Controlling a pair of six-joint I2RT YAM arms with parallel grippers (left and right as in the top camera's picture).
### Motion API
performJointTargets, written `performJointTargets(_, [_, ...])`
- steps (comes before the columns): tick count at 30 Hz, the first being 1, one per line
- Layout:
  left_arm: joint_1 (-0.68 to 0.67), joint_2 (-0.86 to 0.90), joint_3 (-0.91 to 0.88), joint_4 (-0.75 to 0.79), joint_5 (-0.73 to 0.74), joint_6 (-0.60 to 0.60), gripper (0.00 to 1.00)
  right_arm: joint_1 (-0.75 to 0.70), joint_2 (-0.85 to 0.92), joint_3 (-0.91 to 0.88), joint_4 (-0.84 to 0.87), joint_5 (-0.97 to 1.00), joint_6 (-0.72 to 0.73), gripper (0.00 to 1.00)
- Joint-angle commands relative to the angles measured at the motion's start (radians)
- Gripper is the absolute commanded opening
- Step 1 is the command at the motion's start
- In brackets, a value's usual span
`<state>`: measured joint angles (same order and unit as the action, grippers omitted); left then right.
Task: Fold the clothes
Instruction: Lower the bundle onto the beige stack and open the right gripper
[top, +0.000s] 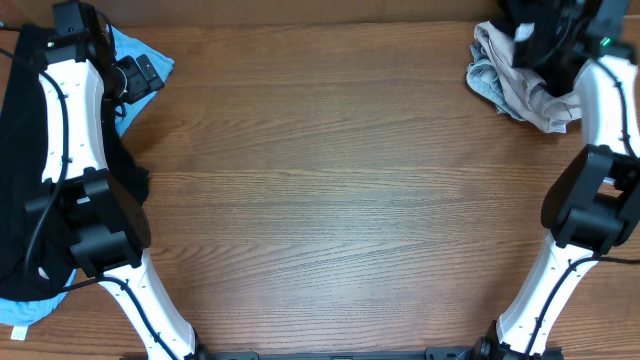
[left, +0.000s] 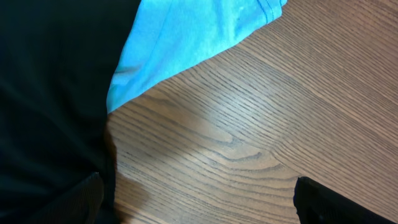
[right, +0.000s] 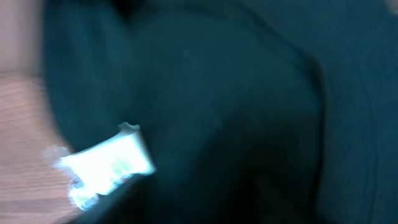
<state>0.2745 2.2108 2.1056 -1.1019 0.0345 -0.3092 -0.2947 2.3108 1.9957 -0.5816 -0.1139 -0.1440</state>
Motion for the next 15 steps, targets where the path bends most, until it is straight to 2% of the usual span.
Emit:
performJointTargets(1, [-0.006,-0.007,0.007,0.002,0.007,-0.012,1.00,0.001,-0.006,-0.190,0.102,0.019,0.017,1.00])
performJointTargets(4, [-0.007,-0.007,0.007,0.002,0.007,-0.012,1.00,0.001,-0.006,-0.289,0.164,0.019,0.048,1.00])
performJointTargets(7, [-0.007,-0.007,0.007,0.002,0.007,-0.012,1.00,0.000,-0.010,-0.291,0.157,0.016,0.070,1.00])
performJointTargets(11, [-0.006,-0.007,0.007,0.002,0.007,-0.013,1.00,0.000,-0.051,-0.232,0.118,0.015,0.070,1.00])
performJointTargets(15, [-0.006,-0.007,0.007,0.002,0.007,-0.012,1.00,0.000,-0.140,-0.107,0.008,0.015,0.069,1.00])
